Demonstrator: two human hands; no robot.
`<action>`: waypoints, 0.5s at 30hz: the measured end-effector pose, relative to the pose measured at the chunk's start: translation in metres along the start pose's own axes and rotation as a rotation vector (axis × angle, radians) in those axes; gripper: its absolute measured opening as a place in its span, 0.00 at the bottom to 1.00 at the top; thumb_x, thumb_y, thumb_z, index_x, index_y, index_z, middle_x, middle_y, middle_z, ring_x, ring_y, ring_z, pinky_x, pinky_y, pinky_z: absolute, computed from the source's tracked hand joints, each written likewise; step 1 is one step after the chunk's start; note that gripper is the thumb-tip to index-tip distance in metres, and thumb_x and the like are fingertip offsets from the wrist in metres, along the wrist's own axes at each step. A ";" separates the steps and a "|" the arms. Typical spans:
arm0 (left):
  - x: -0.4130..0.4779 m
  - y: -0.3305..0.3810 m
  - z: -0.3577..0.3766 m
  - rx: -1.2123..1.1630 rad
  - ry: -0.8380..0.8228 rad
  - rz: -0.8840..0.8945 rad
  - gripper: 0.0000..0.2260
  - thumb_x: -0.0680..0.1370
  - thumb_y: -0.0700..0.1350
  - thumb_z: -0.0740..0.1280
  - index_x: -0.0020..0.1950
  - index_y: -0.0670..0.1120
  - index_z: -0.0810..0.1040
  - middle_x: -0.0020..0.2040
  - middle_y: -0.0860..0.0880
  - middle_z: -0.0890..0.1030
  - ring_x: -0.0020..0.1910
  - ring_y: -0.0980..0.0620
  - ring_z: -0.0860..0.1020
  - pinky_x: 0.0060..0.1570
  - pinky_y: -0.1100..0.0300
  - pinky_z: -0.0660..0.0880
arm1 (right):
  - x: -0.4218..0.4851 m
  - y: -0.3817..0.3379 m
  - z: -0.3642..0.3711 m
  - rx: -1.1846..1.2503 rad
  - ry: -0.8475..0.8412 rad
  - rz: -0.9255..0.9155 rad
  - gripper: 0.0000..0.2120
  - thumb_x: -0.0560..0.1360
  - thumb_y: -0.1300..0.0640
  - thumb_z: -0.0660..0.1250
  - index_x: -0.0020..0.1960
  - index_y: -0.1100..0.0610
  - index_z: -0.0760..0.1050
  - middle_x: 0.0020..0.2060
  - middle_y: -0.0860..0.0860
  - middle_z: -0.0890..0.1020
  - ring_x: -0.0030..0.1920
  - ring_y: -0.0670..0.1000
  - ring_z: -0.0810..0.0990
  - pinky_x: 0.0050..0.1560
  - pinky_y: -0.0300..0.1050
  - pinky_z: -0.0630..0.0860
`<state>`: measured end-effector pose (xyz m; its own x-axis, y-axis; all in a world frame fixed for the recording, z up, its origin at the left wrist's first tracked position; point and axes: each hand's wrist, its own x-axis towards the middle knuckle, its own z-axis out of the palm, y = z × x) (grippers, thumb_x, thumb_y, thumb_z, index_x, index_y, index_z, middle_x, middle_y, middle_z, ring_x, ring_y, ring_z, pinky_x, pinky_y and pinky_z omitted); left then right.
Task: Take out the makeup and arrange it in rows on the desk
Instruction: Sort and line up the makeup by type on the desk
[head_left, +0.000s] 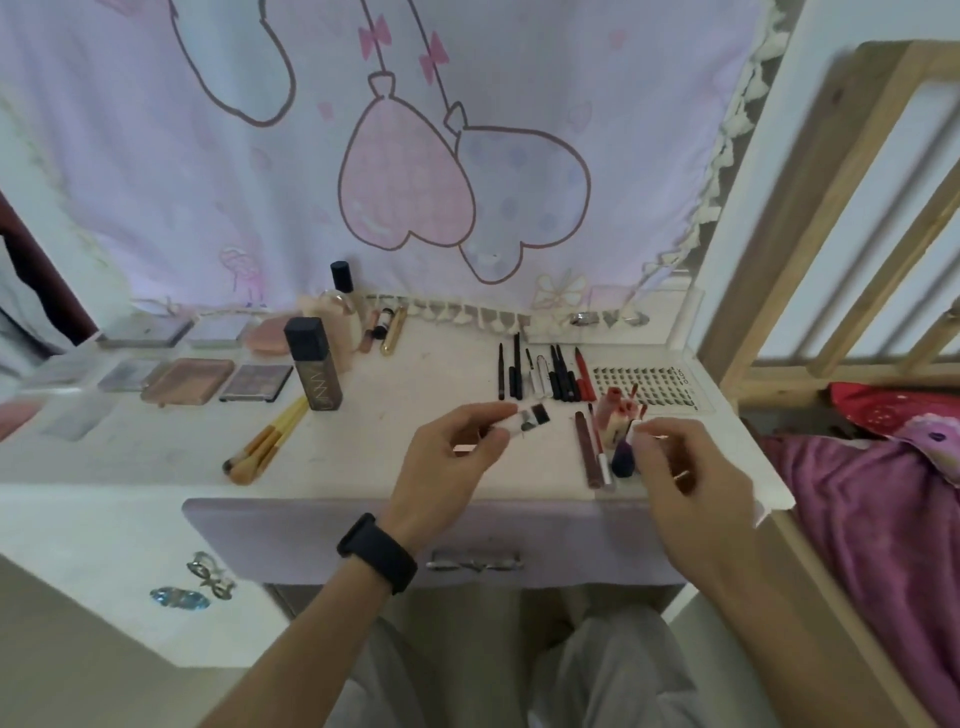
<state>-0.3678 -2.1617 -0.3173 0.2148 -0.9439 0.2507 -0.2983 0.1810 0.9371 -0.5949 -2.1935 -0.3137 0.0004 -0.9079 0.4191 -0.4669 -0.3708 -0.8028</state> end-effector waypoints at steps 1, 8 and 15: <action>-0.002 0.004 0.003 -0.004 -0.045 0.016 0.10 0.79 0.42 0.70 0.58 0.54 0.83 0.52 0.58 0.84 0.50 0.55 0.81 0.51 0.59 0.79 | 0.000 -0.010 0.005 0.025 -0.108 0.049 0.08 0.79 0.46 0.64 0.45 0.48 0.77 0.37 0.45 0.83 0.41 0.43 0.80 0.42 0.29 0.73; -0.014 0.015 0.010 0.210 -0.118 0.166 0.10 0.80 0.48 0.68 0.60 0.58 0.78 0.49 0.64 0.81 0.50 0.62 0.79 0.48 0.68 0.75 | 0.003 -0.023 0.037 0.203 -0.437 0.293 0.25 0.82 0.41 0.56 0.35 0.57 0.69 0.26 0.47 0.69 0.30 0.47 0.66 0.37 0.47 0.65; -0.018 -0.002 0.019 0.642 0.232 0.470 0.15 0.82 0.47 0.52 0.36 0.47 0.68 0.32 0.57 0.64 0.29 0.58 0.60 0.27 0.63 0.59 | -0.012 -0.043 0.060 0.248 -0.314 0.346 0.21 0.82 0.53 0.57 0.31 0.55 0.65 0.23 0.47 0.65 0.25 0.44 0.62 0.29 0.37 0.63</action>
<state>-0.3890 -2.1501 -0.3278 0.1005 -0.7152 0.6916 -0.8628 0.2835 0.4185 -0.5215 -2.1784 -0.3101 0.1661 -0.9861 -0.0046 -0.2632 -0.0398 -0.9639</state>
